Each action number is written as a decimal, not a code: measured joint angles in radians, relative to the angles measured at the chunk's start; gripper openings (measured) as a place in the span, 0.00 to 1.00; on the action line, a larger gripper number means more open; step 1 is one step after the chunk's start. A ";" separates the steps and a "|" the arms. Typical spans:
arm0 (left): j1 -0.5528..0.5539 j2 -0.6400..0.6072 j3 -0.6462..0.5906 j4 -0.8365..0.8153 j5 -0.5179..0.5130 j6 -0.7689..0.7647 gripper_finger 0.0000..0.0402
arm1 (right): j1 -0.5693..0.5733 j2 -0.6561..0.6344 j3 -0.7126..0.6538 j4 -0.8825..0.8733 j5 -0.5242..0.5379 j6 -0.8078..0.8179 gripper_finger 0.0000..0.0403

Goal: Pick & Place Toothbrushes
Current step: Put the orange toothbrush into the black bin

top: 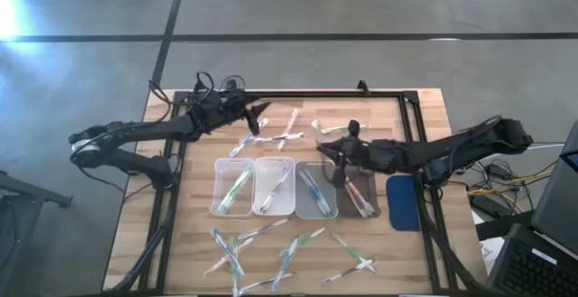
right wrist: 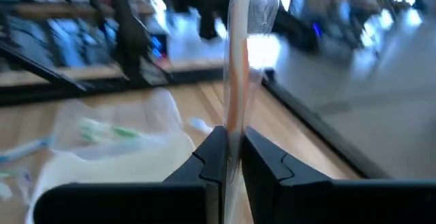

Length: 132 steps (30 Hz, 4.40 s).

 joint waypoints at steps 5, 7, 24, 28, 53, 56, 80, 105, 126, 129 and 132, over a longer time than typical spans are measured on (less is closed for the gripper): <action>-0.020 0.099 0.000 0.179 0.292 -0.022 0.38 | -0.004 -0.008 -0.129 0.302 -0.035 -0.151 0.07; -0.036 0.147 0.000 0.269 0.361 -0.023 0.38 | -0.011 -0.008 -0.152 0.352 -0.052 -0.175 0.07; -0.188 0.411 0.142 0.418 0.454 0.014 0.38 | -0.040 -0.008 -0.136 0.389 -0.140 -0.261 0.07; -0.230 0.412 0.148 0.415 0.456 0.032 0.38 | -0.040 -0.004 -0.136 0.406 -0.140 -0.259 0.07; -0.298 0.412 0.151 0.416 0.384 0.110 0.38 | -0.040 0.145 -0.137 0.618 -0.216 -0.284 0.07; -0.297 0.412 0.151 0.416 0.384 0.109 0.38 | -0.040 0.168 -0.127 0.651 -0.216 -0.285 0.07; -0.309 0.412 0.151 0.371 0.390 0.089 0.06 | -0.040 0.247 -0.037 0.587 -0.211 -0.292 0.07; -0.308 0.411 0.319 -0.176 0.372 0.075 0.07 | -0.036 -0.280 0.052 -0.336 -0.145 0.004 0.44; -0.310 0.412 0.736 -1.313 0.283 0.063 0.07 | -0.020 -0.202 0.210 -0.746 -0.261 -0.130 0.43; -0.305 0.412 0.735 -1.362 0.288 0.003 0.07 | 0.005 -0.117 0.286 -0.749 -0.261 -0.197 0.40; -0.296 0.421 0.734 -1.390 0.331 -0.050 0.07 | 0.038 -0.028 0.371 -0.768 -0.259 -0.265 0.38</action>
